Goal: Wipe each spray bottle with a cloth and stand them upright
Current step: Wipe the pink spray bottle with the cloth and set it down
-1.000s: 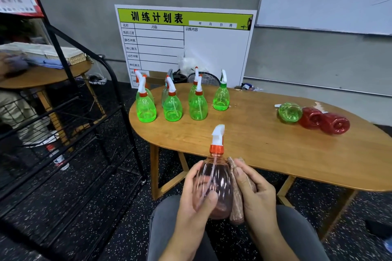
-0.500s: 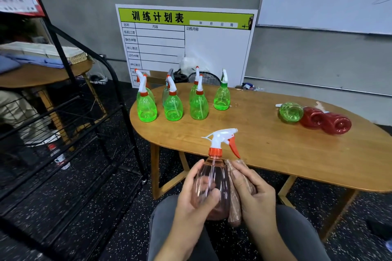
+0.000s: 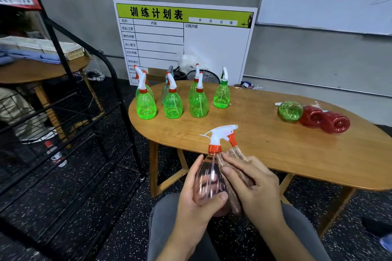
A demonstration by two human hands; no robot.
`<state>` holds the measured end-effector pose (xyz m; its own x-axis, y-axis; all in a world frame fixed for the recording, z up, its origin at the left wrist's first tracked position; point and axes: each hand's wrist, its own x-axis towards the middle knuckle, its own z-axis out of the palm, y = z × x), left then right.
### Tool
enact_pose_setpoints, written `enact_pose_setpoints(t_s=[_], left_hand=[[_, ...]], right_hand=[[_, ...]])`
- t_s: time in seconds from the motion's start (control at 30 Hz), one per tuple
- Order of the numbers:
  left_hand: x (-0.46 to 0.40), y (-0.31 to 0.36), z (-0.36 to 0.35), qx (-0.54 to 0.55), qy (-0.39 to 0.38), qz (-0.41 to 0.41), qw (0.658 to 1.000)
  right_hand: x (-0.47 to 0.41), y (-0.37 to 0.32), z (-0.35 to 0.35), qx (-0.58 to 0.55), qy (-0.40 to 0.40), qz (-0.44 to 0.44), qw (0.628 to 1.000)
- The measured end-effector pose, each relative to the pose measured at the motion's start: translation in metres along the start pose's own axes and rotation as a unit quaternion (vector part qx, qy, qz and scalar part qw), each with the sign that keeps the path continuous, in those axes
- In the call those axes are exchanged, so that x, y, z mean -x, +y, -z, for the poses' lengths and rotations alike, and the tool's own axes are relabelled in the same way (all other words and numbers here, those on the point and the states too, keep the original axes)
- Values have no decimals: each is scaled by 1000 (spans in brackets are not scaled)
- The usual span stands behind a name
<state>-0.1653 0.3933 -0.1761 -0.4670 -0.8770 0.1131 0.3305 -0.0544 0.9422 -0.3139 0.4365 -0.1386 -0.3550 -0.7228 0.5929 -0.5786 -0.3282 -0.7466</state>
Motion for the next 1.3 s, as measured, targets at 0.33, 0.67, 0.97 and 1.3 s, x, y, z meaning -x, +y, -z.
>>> enact_pose_setpoints(t_s=[0.33, 0.67, 0.97, 1.3], left_hand=[[5, 2, -3, -30, -4, 0, 1000], [3, 2, -1, -37, 17, -4, 999], [6, 5, -1, -25, 13, -15, 999], [4, 6, -1, -20, 34, -13, 999]], right_hand=[[-65, 0, 5, 212, -22, 76, 974], [-79, -4, 7, 242, -88, 75, 963], [-77, -6, 7, 187, -111, 67, 974], [-76, -14, 9, 143, -144, 75, 976]])
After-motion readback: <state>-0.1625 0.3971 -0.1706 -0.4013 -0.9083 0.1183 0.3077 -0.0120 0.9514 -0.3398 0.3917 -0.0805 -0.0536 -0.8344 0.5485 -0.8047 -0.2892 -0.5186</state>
